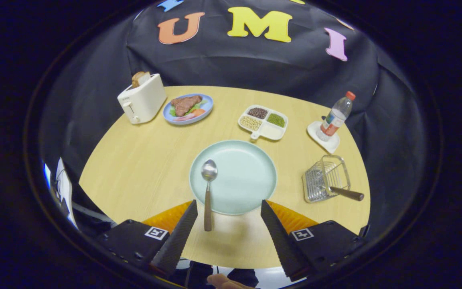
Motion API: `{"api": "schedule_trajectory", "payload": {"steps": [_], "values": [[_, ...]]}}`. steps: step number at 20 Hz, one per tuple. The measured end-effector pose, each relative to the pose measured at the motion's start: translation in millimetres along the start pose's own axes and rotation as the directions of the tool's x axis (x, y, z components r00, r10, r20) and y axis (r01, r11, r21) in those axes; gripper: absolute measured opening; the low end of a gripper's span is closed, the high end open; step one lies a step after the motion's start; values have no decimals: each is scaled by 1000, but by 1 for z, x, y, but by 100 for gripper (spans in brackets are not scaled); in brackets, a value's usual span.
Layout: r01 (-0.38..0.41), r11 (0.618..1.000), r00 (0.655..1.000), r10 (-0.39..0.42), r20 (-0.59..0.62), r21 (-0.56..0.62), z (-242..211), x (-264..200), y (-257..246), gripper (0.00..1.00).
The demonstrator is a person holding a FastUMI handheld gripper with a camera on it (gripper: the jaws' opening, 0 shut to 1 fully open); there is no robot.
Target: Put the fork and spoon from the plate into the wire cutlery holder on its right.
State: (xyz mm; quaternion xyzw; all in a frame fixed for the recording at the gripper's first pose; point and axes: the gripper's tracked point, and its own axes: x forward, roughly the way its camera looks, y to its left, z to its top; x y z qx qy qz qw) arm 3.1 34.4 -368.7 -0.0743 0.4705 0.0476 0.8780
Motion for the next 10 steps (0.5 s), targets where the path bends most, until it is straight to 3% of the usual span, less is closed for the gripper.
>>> {"api": "schedule_trajectory", "payload": {"steps": [10], "values": [[0, 998, 973, 14, -230, 64, -54, 44, 40, 94]]}}
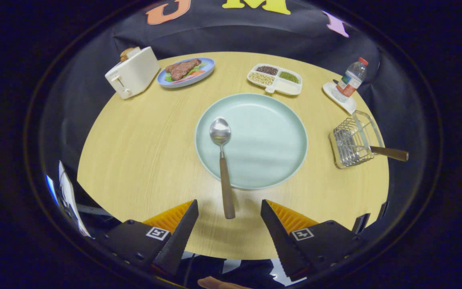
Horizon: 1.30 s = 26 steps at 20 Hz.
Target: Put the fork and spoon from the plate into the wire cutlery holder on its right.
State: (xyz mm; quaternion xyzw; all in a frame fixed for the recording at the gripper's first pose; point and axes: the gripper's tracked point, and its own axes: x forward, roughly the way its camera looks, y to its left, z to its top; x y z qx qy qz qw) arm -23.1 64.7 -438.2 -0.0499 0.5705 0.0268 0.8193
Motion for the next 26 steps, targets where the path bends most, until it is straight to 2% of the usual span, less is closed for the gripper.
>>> {"api": "schedule_trajectory", "payload": {"steps": [7, 9, 13, 15, 18, 19, 22, 26], "values": [[6, 997, 992, 2, -123, 71, -5, 31, 17, 94], [4, 996, 988, 10, -154, 91, -6, 36, 24, 90], [12, 996, 983, 4, -182, 86, -5, 43, 33, 68], [13, 997, 983, 1, -185, 78, -5, 46, 36, 68], [46, 995, 980, -27, -196, 92, -7, 45, 34, 32], [49, 995, 981, -31, -192, 89, -8, 45, 32, 33], [52, 995, 982, -36, -187, 80, -11, 46, 27, 15], [-14, 997, 988, 24, -151, 71, -10, 39, 29, 10]]}}
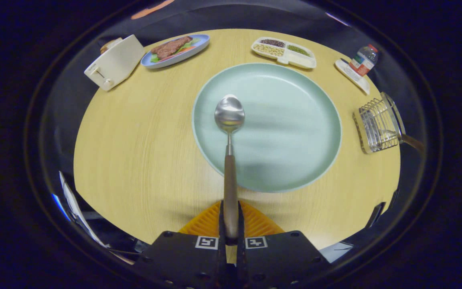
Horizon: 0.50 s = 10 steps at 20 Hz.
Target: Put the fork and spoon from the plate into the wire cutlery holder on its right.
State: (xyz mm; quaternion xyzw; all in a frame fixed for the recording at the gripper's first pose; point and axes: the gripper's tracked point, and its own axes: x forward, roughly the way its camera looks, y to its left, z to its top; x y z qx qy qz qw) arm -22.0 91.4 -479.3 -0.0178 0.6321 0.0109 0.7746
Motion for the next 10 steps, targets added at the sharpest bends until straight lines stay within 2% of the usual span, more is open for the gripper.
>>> {"api": "schedule_trajectory", "payload": {"steps": [3, 4, 6, 10], "values": [[-17, 1000, 999, 17, 49, -18, 5, -11, -6, 10], [-25, 999, 998, 26, 64, -20, 5, -16, -7, 2], [-41, 999, 995, 44, 90, -33, 8, -23, -11, 1], [-15, 999, 990, 21, 142, -42, 10, -44, -32, 1]]}}
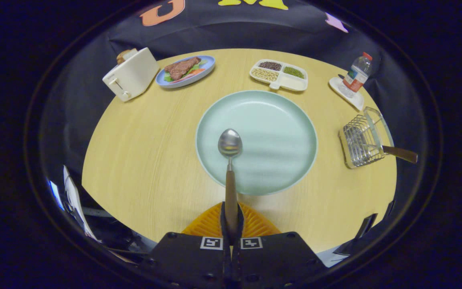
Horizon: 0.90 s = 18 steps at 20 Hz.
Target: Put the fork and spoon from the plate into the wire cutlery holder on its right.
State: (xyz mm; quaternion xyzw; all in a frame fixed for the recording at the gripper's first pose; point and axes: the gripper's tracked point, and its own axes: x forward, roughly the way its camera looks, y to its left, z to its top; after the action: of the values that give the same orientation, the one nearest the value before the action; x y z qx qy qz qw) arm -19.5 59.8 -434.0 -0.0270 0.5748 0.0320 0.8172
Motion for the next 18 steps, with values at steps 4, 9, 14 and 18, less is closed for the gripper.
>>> {"api": "schedule_trajectory", "payload": {"steps": [4, 9, 14, 18], "values": [[-3, 1000, 999, 4, 51, -11, 6, -20, -22, 1], [-4, 1000, 993, 6, 117, -21, 14, -49, -55, 1], [15, 999, 984, -7, 178, -41, 23, -82, -98, 1], [7, 999, 978, 2, 211, -43, 27, -109, -131, 1]]}}
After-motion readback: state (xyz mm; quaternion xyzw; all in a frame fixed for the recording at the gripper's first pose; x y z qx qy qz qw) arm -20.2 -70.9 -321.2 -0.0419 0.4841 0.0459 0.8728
